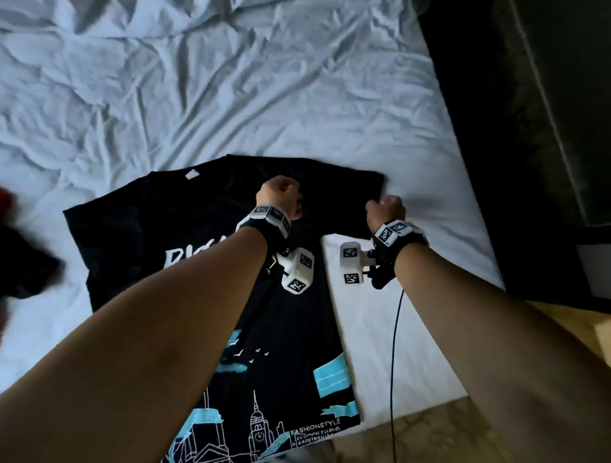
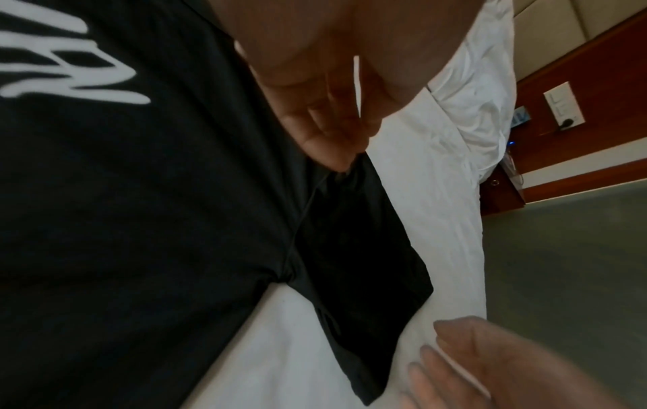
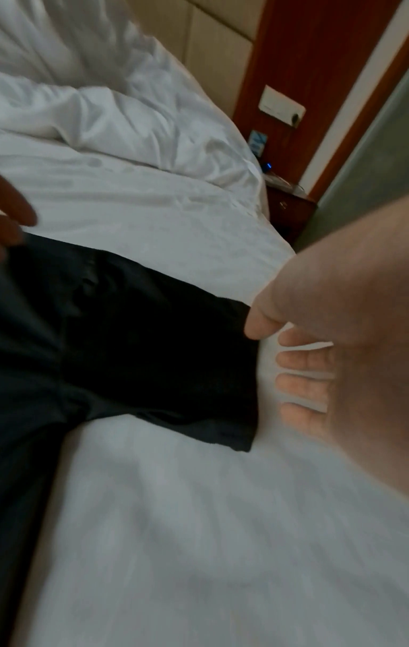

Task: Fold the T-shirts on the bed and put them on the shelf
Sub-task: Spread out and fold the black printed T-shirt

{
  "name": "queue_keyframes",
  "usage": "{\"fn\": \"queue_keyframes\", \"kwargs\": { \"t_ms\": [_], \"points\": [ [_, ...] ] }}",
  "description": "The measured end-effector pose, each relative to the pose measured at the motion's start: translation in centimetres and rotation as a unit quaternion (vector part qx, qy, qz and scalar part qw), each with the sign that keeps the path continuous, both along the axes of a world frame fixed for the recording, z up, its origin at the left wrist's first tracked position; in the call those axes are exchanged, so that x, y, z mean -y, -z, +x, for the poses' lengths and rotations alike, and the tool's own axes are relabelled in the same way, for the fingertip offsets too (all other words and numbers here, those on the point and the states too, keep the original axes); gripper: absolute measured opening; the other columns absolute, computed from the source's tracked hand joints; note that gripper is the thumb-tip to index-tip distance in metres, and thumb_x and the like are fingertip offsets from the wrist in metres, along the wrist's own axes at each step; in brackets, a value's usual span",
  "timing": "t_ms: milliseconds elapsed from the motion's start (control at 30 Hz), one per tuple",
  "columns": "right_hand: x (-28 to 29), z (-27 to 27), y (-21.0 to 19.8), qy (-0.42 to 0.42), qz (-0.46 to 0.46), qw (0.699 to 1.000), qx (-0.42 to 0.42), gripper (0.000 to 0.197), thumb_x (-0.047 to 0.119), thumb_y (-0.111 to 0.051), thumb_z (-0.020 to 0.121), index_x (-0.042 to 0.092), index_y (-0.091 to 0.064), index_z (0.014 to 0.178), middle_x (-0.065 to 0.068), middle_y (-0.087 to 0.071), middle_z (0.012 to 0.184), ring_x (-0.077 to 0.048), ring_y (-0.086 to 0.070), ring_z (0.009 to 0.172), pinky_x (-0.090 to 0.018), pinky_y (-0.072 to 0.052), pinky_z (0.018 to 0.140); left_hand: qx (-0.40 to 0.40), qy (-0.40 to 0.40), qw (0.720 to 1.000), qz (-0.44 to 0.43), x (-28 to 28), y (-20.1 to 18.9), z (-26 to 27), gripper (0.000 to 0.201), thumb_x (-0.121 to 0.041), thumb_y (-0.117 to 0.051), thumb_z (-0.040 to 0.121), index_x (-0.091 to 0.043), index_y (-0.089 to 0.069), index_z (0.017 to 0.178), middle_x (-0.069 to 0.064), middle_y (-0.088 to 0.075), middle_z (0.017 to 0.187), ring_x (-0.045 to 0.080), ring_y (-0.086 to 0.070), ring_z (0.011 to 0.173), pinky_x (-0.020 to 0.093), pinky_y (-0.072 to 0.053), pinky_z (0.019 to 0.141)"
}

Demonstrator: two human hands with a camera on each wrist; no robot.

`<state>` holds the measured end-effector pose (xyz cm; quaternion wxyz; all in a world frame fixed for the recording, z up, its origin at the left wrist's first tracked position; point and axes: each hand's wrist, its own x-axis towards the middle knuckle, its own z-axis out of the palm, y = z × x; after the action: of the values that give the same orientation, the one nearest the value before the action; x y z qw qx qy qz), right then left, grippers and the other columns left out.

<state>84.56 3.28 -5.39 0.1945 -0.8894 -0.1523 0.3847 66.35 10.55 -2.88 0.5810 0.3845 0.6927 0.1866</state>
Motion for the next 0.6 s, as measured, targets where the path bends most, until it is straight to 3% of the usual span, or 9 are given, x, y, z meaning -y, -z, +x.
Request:
{"fn": "queue_keyframes", "kwargs": {
  "t_ms": [67,133,200,267,333,433,467,533,600],
  "points": [
    [0.5,1.6,1.0,0.001,-0.032,0.999,-0.033,0.062,0.048,-0.057,0.064,0.008,-0.059,0.112,-0.015,-0.062,0.107,-0.033,-0.061,0.088,-0.036,-0.048,0.078,-0.017,-0.026,0.999,0.013,-0.7,1.0,1.0,0.028,-0.006,-0.043,0.089,-0.017,-0.064,0.074,0.009,-0.061,0.068,0.018,-0.056,0.049,0.035,-0.057,0.050],
    [0.4,2.3,1.0,-0.004,-0.037,0.996,-0.086,0.049,0.047,-0.062,0.072,0.005,-0.062,0.099,-0.015,-0.063,0.085,-0.029,-0.059,0.065,-0.031,-0.043,0.058,-0.017,-0.015,1.000,-0.004,-1.1,1.9,1.8,0.029,-0.007,-0.044,0.090,-0.020,-0.062,0.071,0.008,-0.061,0.068,0.017,-0.057,0.050,0.034,-0.056,0.049],
    [0.1,2.9,1.5,-0.003,-0.027,0.994,-0.106,0.036,0.041,-0.067,0.075,0.007,-0.062,0.085,-0.013,-0.064,0.077,-0.028,-0.059,0.058,-0.030,-0.043,0.049,-0.009,0.018,0.999,-0.031,-1.3,2.4,2.5,0.028,-0.009,-0.044,0.092,-0.022,-0.059,0.073,0.004,-0.061,0.069,0.014,-0.058,0.053,0.028,-0.054,0.046],
    [-0.3,3.3,2.4,0.013,-0.021,0.992,-0.124,0.036,0.039,-0.074,0.067,0.008,-0.066,0.084,-0.014,-0.071,0.083,-0.032,-0.068,0.066,-0.042,-0.055,0.056,0.002,0.054,0.997,-0.050,-1.3,2.8,3.1,0.025,-0.010,-0.044,0.093,-0.023,-0.058,0.076,0.002,-0.060,0.070,0.013,-0.057,0.056,0.023,-0.050,0.041],
    [-0.9,3.2,2.4,0.041,-0.027,0.986,-0.159,0.032,0.033,-0.078,0.064,0.008,-0.068,0.081,-0.014,-0.071,0.081,-0.034,-0.069,0.070,-0.046,-0.056,0.060,0.008,0.083,0.994,-0.068,-1.2,3.1,3.5,0.021,-0.012,-0.044,0.094,-0.023,-0.057,0.081,0.001,-0.059,0.070,0.012,-0.056,0.056,0.022,-0.049,0.041],
    [-1.5,3.0,1.7,0.006,-0.043,0.988,-0.149,0.023,0.028,-0.076,0.072,0.010,-0.061,0.070,-0.010,-0.058,0.065,-0.026,-0.055,0.054,-0.026,-0.042,0.046,0.016,0.103,0.991,-0.088,-1.2,3.0,3.8,0.014,-0.015,-0.044,0.096,-0.021,-0.057,0.094,-0.001,-0.059,0.072,0.012,-0.056,0.058,0.024,-0.050,0.048],
    [-1.7,2.8,1.7,-0.009,-0.033,0.989,-0.146,0.020,0.026,-0.075,0.072,0.012,-0.061,0.071,-0.008,-0.060,0.068,-0.025,-0.056,0.054,-0.025,-0.043,0.045,0.019,0.102,0.990,-0.090,-1.3,2.9,3.9,0.014,-0.015,-0.044,0.096,-0.021,-0.057,0.095,-0.001,-0.059,0.073,0.012,-0.057,0.058,0.024,-0.051,0.049],
    [-2.0,2.4,1.8,-0.028,-0.001,0.990,-0.141,0.020,0.024,-0.073,0.064,0.016,-0.066,0.080,-0.009,-0.070,0.086,-0.028,-0.067,0.073,-0.039,-0.058,0.065,0.031,0.100,0.990,-0.095,-1.4,2.6,4.0,0.015,-0.015,-0.044,0.096,-0.023,-0.057,0.093,-0.001,-0.059,0.074,0.012,-0.057,0.059,0.024,-0.051,0.050],
    [-2.2,2.1,1.8,-0.087,0.008,0.992,-0.097,0.030,0.025,-0.068,0.067,0.016,-0.065,0.096,-0.009,-0.070,0.101,-0.028,-0.066,0.091,-0.044,-0.055,0.085,0.047,0.101,0.989,-0.099,-1.4,2.1,4.2,0.016,-0.014,-0.044,0.095,-0.024,-0.057,0.093,0.000,-0.060,0.075,0.013,-0.058,0.061,0.029,-0.053,0.056]
  ]
}}
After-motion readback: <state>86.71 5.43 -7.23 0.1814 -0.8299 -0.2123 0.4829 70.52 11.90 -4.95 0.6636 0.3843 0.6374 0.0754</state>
